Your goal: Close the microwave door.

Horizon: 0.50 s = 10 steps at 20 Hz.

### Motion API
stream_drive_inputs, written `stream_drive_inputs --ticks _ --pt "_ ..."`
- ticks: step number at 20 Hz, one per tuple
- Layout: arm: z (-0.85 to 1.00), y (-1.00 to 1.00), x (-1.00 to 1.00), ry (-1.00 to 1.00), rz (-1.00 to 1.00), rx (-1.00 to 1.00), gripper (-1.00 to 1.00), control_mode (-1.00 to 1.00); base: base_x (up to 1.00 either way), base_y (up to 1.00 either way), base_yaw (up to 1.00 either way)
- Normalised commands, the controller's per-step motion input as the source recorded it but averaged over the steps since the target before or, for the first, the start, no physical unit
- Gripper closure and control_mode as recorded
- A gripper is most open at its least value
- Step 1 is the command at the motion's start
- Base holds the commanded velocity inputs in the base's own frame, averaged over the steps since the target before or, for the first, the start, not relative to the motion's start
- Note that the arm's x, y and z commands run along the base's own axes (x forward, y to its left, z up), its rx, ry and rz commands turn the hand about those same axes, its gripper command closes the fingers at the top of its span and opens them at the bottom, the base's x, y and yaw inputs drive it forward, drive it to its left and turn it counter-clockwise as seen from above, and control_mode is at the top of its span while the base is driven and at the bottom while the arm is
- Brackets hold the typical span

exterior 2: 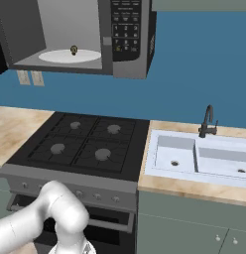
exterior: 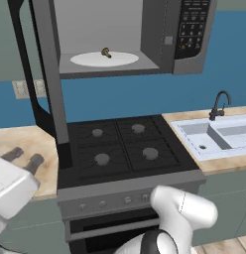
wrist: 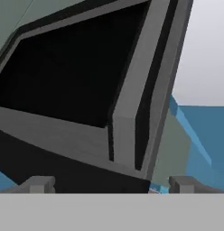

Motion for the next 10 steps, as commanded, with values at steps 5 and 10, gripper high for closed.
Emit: stream_drive_inputs --ticks 5,10 --pt "-0.13 0.03 0.99 0.0 0.0 -0.02 -1.0 -1.0 0.0 0.0 0.0" --pt "-0.07 0.0 0.89 0.0 0.0 -0.03 -1.0 -1.0 0.0 0.0 0.0"
